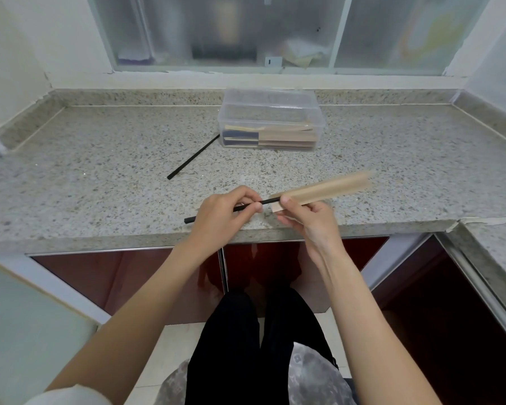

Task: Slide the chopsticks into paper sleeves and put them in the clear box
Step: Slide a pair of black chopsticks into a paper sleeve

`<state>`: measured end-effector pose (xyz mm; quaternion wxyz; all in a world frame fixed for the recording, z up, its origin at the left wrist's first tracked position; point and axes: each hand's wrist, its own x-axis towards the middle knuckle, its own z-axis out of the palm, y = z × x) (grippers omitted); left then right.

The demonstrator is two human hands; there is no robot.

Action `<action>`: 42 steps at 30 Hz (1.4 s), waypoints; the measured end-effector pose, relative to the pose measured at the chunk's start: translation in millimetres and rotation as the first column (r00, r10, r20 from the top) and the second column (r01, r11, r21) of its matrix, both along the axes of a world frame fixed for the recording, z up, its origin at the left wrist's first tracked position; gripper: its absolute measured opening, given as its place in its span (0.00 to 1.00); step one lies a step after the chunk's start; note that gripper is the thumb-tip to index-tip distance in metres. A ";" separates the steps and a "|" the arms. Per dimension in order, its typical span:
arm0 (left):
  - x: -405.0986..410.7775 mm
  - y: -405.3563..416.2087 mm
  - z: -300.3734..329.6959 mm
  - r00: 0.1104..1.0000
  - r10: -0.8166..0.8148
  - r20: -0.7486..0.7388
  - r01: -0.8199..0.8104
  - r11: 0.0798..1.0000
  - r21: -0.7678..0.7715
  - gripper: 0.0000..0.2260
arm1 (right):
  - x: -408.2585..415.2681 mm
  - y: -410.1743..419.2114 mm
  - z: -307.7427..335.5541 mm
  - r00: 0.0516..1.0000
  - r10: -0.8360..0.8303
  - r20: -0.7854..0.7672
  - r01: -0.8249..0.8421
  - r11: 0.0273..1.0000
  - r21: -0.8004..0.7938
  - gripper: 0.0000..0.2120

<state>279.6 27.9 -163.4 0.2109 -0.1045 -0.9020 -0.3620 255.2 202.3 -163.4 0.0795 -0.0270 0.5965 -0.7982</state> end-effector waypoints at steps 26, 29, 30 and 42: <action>-2.1 -18.5 -17.5 0.950 0.196 -0.243 -0.177 0.979 0.098 0.06 | -7.8 -18.0 -4.1 0.965 -0.213 0.152 0.228 0.970 -0.085 0.05; -7.3 -17.6 -16.5 0.949 0.200 -0.245 -0.181 0.979 0.098 0.06 | -9.2 -23.3 -3.2 0.966 -0.189 0.176 0.207 0.974 -0.087 0.06; -9.4 -17.9 -15.9 0.950 0.203 -0.239 -0.184 0.978 0.097 0.06 | -9.9 -23.8 -2.3 0.965 -0.185 0.187 0.205 0.974 -0.093 0.06; -102.5 -128.7 -12.5 0.860 0.466 0.210 -0.438 0.883 -0.166 0.18 | -46.6 -13.4 0.4 0.954 -0.231 0.189 0.246 0.967 -0.063 0.06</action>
